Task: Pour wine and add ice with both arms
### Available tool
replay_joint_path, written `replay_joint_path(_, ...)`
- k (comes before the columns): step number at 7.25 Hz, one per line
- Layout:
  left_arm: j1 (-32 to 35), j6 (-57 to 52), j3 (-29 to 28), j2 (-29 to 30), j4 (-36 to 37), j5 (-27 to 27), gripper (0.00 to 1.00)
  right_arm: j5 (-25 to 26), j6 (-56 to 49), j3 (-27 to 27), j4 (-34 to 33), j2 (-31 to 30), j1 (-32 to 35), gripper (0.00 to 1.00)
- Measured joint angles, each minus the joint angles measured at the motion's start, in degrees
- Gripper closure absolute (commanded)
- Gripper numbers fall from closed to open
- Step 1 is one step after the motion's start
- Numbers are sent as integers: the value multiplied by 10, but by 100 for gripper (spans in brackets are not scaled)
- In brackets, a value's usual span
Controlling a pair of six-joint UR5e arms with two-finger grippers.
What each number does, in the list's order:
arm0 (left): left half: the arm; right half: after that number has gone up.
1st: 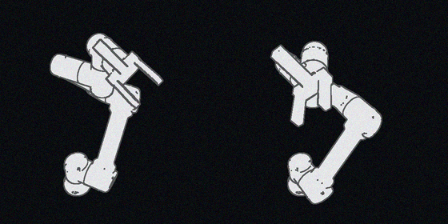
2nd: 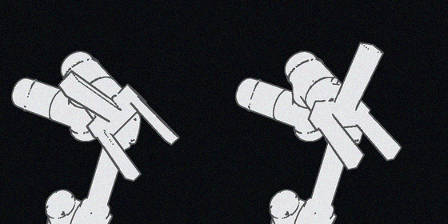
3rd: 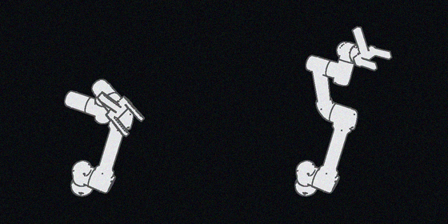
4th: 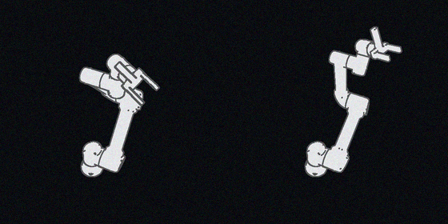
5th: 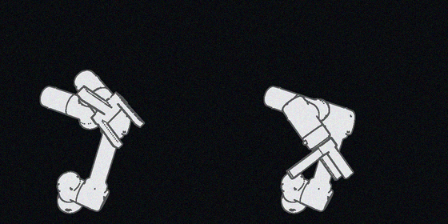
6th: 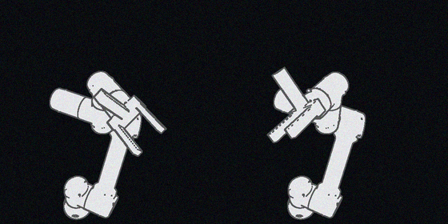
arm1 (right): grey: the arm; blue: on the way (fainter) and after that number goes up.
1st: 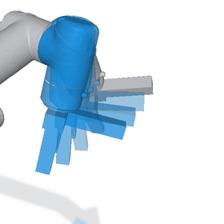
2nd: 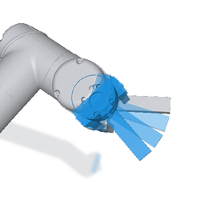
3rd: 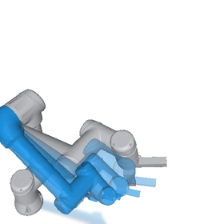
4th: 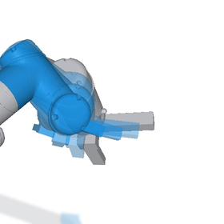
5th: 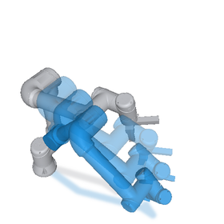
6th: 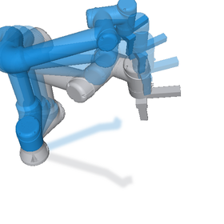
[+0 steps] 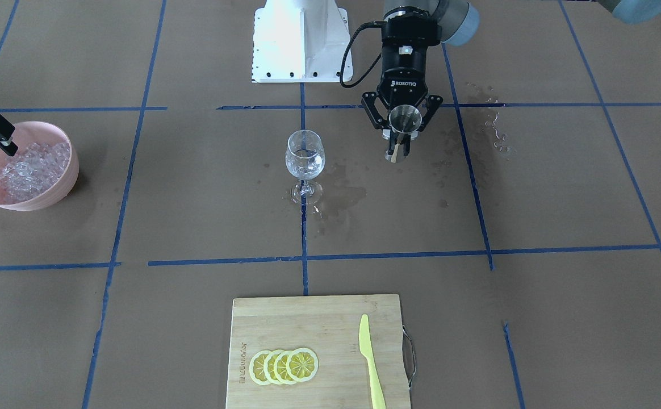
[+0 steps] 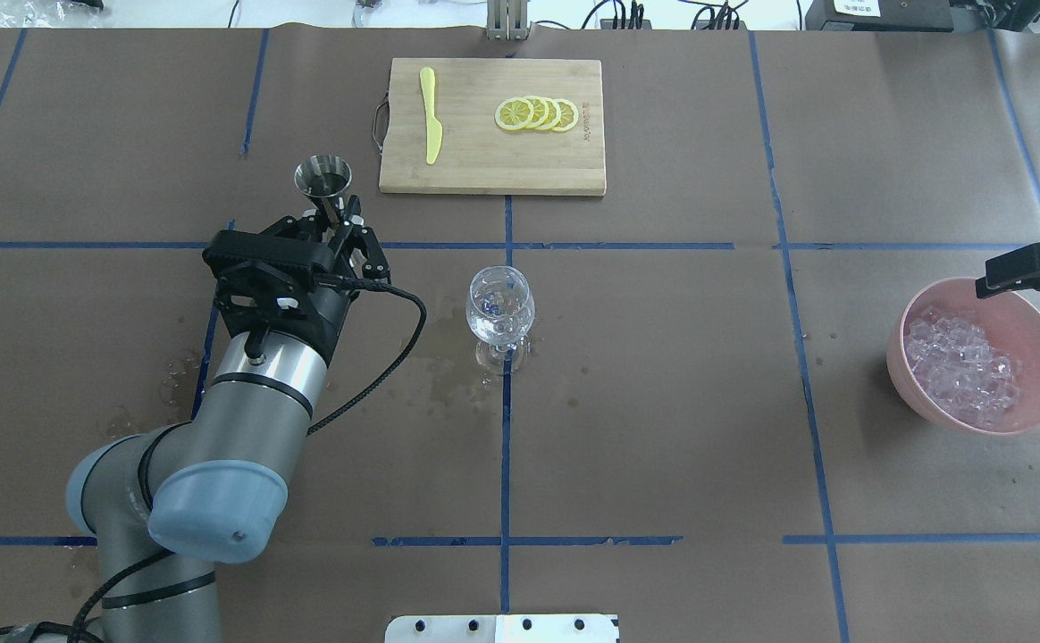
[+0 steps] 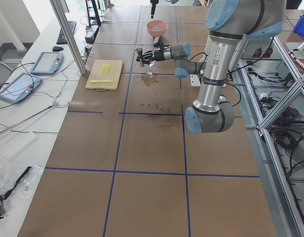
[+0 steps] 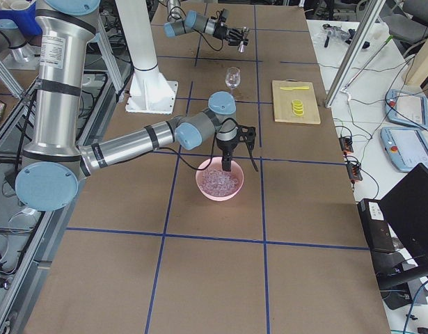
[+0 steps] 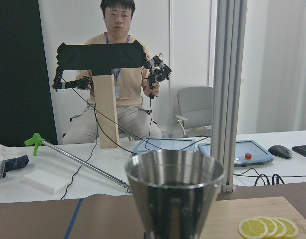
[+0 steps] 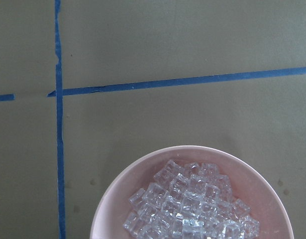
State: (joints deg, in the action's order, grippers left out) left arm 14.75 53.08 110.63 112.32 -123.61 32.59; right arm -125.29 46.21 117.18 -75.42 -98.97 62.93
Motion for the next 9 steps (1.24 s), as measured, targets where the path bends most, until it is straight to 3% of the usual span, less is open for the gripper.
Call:
replay_joint_path(7, -45, -251, -38, 45, 2, -11, 100, -3, -3, 1, 0, -7, -3, 0)
replay_joint_path(9, -47, -337, -57, 56, 2, -46, 100, -4, -2, 1, 0, -7, -3, 0)
